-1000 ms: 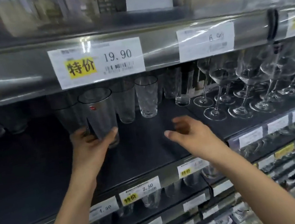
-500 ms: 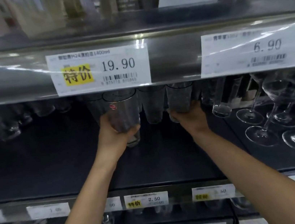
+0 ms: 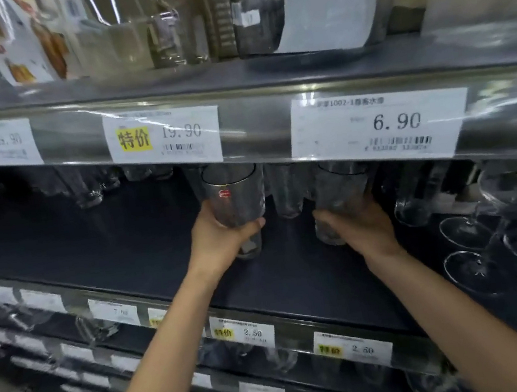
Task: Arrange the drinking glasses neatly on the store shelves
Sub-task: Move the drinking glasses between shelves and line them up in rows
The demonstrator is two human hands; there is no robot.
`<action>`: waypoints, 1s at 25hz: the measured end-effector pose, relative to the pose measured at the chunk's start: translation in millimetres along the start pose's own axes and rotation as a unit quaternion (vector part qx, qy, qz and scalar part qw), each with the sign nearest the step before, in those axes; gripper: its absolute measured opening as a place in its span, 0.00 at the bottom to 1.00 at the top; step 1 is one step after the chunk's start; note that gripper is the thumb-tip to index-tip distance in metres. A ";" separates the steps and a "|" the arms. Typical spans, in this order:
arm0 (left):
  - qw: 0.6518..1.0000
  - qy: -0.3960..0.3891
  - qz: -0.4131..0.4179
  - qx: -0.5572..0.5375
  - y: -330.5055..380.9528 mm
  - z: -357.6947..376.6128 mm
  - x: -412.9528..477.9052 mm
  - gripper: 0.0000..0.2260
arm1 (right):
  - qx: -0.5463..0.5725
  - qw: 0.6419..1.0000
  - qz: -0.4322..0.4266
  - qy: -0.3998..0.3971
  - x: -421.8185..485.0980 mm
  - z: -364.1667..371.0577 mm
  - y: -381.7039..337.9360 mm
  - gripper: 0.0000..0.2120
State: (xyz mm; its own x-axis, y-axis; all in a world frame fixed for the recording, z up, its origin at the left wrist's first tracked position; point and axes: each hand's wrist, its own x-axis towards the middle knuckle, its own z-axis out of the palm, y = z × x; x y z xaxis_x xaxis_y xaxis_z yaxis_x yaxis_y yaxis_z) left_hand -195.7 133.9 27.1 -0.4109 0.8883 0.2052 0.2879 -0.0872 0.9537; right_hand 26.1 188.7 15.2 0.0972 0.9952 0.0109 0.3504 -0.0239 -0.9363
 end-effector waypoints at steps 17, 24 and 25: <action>0.942 0.295 -0.084 -0.136 -0.6 -167.1 -210.2 0.31 | 0.302 0.813 0.061 -0.493 -182.7 117.1 -61.7 0.31; 0.895 0.404 -0.109 -0.155 -17.4 -235.1 -264.8 0.33 | 0.248 0.772 0.049 -0.583 -249.7 200.0 -83.0 0.42; 0.892 0.410 -0.109 -0.156 -19.6 -245.9 -267.1 0.30 | 0.241 0.769 0.044 -0.590 -256.7 210.6 -87.8 0.42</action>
State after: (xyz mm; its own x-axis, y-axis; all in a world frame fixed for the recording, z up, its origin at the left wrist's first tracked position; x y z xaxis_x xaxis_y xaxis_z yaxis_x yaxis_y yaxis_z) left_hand -304.2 -212.5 7.7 -0.9592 0.2818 -0.0234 -0.0787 -0.1866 0.9793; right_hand -225.7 -44.7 20.6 -0.9121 0.3920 -0.1198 -0.0229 -0.3405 -0.9400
